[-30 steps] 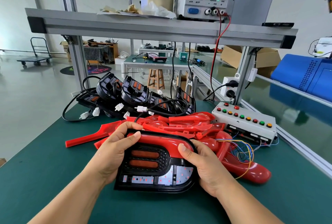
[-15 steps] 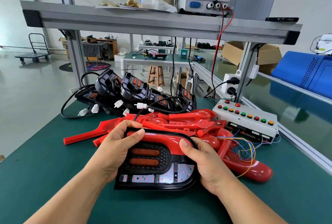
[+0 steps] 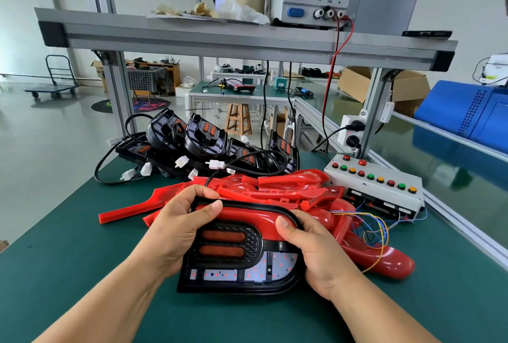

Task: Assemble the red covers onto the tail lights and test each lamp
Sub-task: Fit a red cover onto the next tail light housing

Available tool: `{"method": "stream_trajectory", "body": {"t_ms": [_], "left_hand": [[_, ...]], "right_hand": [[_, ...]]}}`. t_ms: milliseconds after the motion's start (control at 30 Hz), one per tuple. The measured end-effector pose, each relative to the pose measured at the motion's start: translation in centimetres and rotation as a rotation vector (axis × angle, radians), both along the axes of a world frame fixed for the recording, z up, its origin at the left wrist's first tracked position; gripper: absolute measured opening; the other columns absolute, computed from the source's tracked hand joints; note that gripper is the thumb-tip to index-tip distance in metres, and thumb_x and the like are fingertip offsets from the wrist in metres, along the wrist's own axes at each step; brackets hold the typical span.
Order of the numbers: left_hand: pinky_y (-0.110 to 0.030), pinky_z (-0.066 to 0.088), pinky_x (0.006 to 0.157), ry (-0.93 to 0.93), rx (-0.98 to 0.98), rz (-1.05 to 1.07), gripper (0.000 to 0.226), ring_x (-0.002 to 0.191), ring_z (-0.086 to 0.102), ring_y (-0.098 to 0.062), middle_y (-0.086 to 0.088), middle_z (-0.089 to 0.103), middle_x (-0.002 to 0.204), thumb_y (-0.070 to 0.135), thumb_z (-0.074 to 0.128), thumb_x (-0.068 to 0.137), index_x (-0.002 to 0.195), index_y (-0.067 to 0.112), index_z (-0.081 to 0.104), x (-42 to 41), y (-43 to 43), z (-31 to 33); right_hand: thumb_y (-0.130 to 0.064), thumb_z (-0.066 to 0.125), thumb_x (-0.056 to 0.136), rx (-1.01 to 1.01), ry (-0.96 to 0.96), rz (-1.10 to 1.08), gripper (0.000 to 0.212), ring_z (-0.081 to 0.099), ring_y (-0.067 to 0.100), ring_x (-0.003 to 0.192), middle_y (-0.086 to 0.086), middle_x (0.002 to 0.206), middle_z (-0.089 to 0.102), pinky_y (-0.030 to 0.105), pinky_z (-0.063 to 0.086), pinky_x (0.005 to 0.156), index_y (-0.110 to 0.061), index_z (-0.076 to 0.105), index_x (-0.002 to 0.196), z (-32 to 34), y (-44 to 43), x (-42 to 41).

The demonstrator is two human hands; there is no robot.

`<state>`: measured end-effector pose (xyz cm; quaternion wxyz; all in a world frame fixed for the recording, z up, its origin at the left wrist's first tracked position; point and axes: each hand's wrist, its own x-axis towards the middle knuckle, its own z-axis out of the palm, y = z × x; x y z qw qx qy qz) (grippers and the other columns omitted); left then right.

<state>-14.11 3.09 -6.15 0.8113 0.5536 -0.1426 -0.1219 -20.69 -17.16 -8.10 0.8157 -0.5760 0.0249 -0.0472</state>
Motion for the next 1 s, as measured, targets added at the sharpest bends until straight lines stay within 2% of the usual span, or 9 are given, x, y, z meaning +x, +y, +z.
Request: {"method": "stream_trajectory", "body": {"t_ms": [167,300,533,667,833,867,933,967,1000], "left_hand": [[-0.061,0.054,0.063,0.020,0.016,0.025,0.017,0.073,0.068,-0.044,-0.018,0.065,0.079,0.015,0.072,0.073,0.087,0.020,0.065,0.4,0.2,-0.3],[-0.063,0.054,0.064,0.041,0.018,0.030,0.019,0.078,0.068,-0.049,-0.017,0.067,0.082,0.018,0.072,0.073,0.091,0.021,0.066,0.7,0.3,-0.5],[-0.068,0.050,0.074,0.064,-0.052,-0.064,0.030,0.093,0.064,-0.054,-0.023,0.068,0.110,0.022,0.058,0.085,0.114,0.019,0.066,1.4,1.0,-0.8],[-0.060,0.055,0.061,0.040,-0.049,0.020,0.026,0.081,0.069,-0.049,-0.025,0.070,0.102,0.020,0.060,0.083,0.107,0.019,0.068,1.1,0.6,-0.8],[-0.060,0.056,0.061,0.011,-0.044,0.212,0.015,0.081,0.069,-0.046,-0.026,0.068,0.105,0.017,0.058,0.093,0.105,0.017,0.066,1.4,0.1,-0.9],[-0.062,0.055,0.062,0.011,-0.049,0.232,0.016,0.084,0.069,-0.047,-0.027,0.067,0.108,0.017,0.057,0.094,0.107,0.016,0.065,1.5,0.1,-0.9],[-0.064,0.054,0.064,0.014,-0.057,0.257,0.017,0.086,0.069,-0.047,-0.026,0.067,0.110,0.016,0.058,0.094,0.110,0.015,0.064,1.6,0.0,-1.0],[-0.064,0.055,0.065,0.015,-0.055,0.271,0.018,0.087,0.069,-0.047,-0.026,0.067,0.110,0.017,0.059,0.093,0.110,0.016,0.065,1.6,-0.1,-1.0],[-0.063,0.055,0.066,0.011,-0.050,0.289,0.017,0.088,0.068,-0.047,-0.026,0.066,0.110,0.017,0.060,0.093,0.109,0.017,0.066,1.6,-0.2,-1.0]], "right_hand": [[-0.038,0.078,0.067,-0.058,-0.003,0.010,0.046,0.071,0.026,0.100,0.011,0.108,0.074,0.028,0.056,0.080,-0.013,0.071,0.106,-0.2,0.0,0.0],[-0.032,0.077,0.081,-0.068,-0.026,0.068,0.042,0.068,0.028,0.107,0.012,0.114,0.072,0.031,0.055,0.088,-0.010,0.067,0.115,-0.1,-0.3,0.3],[-0.025,0.073,0.074,-0.013,-0.047,-0.009,0.038,0.072,0.024,0.095,0.012,0.106,0.074,0.026,0.057,0.073,-0.008,0.068,0.108,-0.6,-0.4,0.6],[-0.030,0.072,0.076,-0.083,-0.086,-0.025,0.042,0.071,0.022,0.100,0.008,0.108,0.074,0.023,0.056,0.077,-0.010,0.067,0.112,-0.7,-0.6,0.5],[-0.059,0.055,0.083,-0.919,-0.119,-0.251,0.063,0.054,0.003,0.123,-0.017,0.130,0.056,0.026,0.042,0.107,-0.022,0.057,0.134,0.3,-0.7,-0.2],[-0.053,0.057,0.088,-1.028,-0.161,-0.334,0.056,0.057,0.002,0.117,-0.017,0.123,0.058,0.024,0.044,0.104,-0.020,0.059,0.133,0.5,-1.0,-0.3],[-0.034,0.064,0.091,-1.162,-0.281,-0.496,0.020,0.064,0.002,0.085,-0.017,0.094,0.067,0.020,0.050,0.079,-0.022,0.073,0.104,1.4,-1.5,-0.7],[-0.032,0.064,0.092,-1.284,-0.282,-0.574,0.013,0.060,0.006,0.070,-0.015,0.078,0.066,0.025,0.046,0.066,-0.024,0.072,0.085,2.0,-2.0,-1.0],[-0.035,0.060,0.093,-1.431,-0.201,-0.645,0.024,0.054,0.011,0.064,-0.012,0.068,0.060,0.029,0.039,0.061,-0.024,0.065,0.072,2.5,-2.6,-1.1]]}}
